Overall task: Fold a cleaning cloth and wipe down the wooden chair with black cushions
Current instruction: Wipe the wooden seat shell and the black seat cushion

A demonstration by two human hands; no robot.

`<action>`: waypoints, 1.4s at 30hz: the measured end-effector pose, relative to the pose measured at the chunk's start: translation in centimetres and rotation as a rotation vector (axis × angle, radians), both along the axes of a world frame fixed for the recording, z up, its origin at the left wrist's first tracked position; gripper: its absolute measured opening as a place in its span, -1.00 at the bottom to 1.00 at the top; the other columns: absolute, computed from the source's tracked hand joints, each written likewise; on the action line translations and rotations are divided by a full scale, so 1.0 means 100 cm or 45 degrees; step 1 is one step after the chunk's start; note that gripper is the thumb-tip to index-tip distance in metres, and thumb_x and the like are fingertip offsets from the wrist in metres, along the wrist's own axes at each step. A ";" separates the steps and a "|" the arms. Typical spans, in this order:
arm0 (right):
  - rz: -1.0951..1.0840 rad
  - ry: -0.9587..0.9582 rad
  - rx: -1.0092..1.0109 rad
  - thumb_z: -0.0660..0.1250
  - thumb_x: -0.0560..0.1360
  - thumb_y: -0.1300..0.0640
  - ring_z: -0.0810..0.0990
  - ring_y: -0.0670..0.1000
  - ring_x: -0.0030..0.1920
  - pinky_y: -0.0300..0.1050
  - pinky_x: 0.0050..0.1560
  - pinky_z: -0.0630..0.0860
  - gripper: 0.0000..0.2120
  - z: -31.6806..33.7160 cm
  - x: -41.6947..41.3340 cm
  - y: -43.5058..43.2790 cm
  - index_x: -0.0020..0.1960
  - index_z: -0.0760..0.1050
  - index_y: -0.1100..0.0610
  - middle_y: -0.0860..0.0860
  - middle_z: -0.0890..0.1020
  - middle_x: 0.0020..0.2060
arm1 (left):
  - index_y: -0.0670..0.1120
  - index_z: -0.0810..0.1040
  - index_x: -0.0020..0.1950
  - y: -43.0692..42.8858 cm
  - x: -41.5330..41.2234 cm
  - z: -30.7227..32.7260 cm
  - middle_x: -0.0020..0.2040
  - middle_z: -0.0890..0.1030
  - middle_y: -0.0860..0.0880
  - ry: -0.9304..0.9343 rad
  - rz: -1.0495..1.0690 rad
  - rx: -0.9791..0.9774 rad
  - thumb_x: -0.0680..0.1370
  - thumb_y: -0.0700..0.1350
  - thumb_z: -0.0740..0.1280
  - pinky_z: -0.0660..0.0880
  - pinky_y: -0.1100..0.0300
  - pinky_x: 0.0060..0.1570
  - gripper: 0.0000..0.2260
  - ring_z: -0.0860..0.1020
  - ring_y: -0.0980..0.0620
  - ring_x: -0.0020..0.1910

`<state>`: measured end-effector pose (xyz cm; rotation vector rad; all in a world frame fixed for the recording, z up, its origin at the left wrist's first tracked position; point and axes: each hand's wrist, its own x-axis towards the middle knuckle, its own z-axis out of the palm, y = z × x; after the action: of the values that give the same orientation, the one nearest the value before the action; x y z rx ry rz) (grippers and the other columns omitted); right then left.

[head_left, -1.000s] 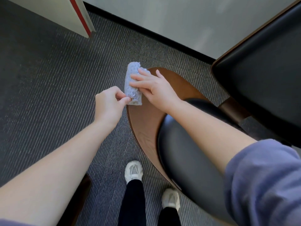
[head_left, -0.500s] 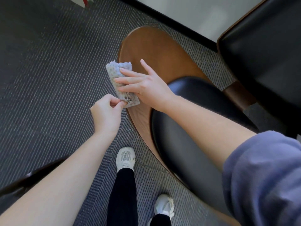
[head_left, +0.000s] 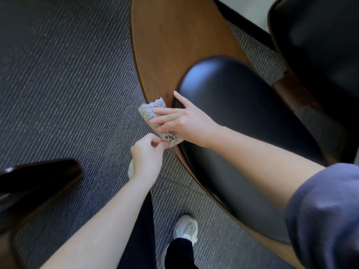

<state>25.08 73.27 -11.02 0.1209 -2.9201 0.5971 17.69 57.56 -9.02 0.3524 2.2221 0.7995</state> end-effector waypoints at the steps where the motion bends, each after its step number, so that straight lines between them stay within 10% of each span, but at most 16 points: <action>1: 0.005 -0.009 -0.008 0.53 0.32 0.34 0.51 0.02 0.33 0.43 0.37 0.12 -0.69 -0.002 0.006 -0.003 0.00 0.67 0.06 -0.10 0.63 0.19 | -0.13 0.56 -0.25 -0.003 0.005 -0.002 -0.31 0.57 0.08 -0.013 -0.011 -0.005 0.50 -0.15 0.45 0.35 0.22 -0.20 -0.84 0.50 0.12 -0.25; 9: 0.058 -0.077 0.039 0.49 0.33 0.36 0.51 -0.01 0.33 0.44 0.38 0.04 -0.69 -0.009 0.047 -0.021 -0.05 0.68 0.01 -0.14 0.65 0.14 | -0.18 0.58 -0.21 -0.022 0.052 -0.007 -0.28 0.58 0.03 -0.110 -0.021 -0.020 0.51 -0.17 0.43 0.34 0.49 -0.34 -0.87 0.49 0.11 -0.29; 36: 0.112 -0.227 0.202 0.42 0.41 0.37 0.46 -0.09 0.36 0.42 0.45 -0.04 -0.74 -0.014 0.140 -0.068 -0.11 0.62 0.01 -0.16 0.62 -0.04 | -0.18 0.58 -0.20 -0.061 0.160 -0.024 -0.20 0.66 -0.06 -0.450 0.196 -0.054 0.52 -0.17 0.40 0.39 0.28 -0.29 -0.87 0.55 0.04 -0.21; 42: 0.057 -0.307 0.187 0.43 0.38 0.38 0.47 -0.06 0.36 0.41 0.46 -0.05 -0.73 -0.007 0.138 -0.075 -0.11 0.64 0.02 -0.15 0.64 -0.06 | -0.14 0.58 -0.07 -0.069 0.153 -0.029 -0.04 0.69 -0.13 -0.831 0.396 -0.002 0.50 -0.16 0.44 0.57 -0.02 0.15 -0.92 0.65 -0.10 0.06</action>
<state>38.83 65.72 -11.73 0.1417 -3.2020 0.4301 32.95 50.66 -11.93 -0.2412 1.6714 0.9153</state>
